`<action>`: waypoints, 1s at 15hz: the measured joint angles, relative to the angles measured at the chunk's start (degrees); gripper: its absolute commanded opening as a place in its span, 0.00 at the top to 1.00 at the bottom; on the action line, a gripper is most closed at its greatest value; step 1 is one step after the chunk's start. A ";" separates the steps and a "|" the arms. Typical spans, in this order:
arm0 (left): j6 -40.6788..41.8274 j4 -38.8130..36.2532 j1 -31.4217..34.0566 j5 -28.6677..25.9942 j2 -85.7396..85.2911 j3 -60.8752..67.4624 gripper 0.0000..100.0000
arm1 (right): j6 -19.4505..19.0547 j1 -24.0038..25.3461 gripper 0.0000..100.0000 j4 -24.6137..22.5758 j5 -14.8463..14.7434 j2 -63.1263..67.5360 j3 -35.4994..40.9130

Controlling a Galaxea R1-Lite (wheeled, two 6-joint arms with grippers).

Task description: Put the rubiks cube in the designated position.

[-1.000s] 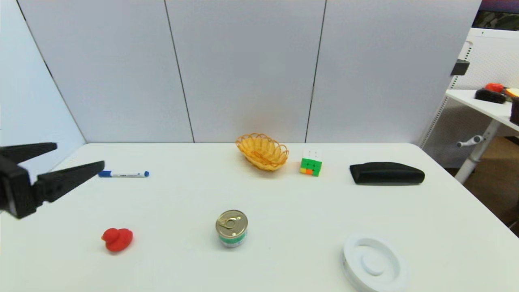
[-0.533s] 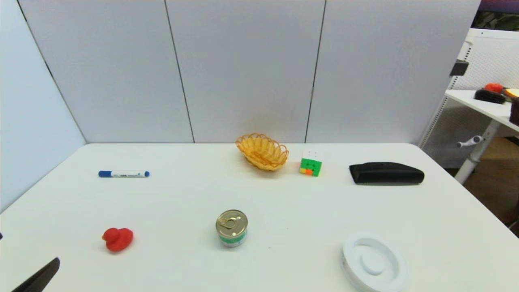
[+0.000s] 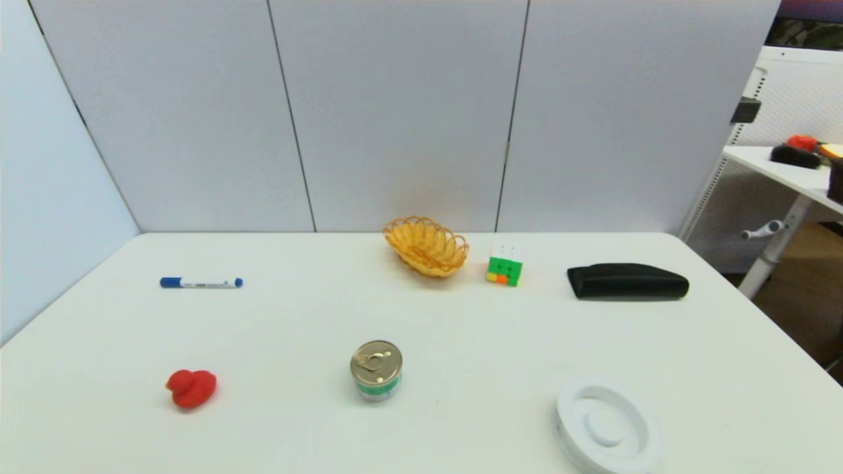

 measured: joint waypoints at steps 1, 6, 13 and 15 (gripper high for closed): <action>-0.83 0.18 -0.02 0.01 -0.55 0.10 0.00 | 0.00 0.05 0.00 0.00 0.00 0.00 0.00; -6.89 0.11 -0.07 1.00 -1.33 0.28 0.00 | 0.06 -0.02 0.00 -0.02 -0.02 0.00 0.00; -9.17 0.02 -0.07 2.65 -1.35 0.30 0.00 | 0.06 0.02 0.00 0.00 0.00 0.00 0.00; -9.19 0.00 -0.07 2.65 -1.35 0.30 0.00 | 0.09 -0.02 0.00 0.00 -0.02 0.00 0.00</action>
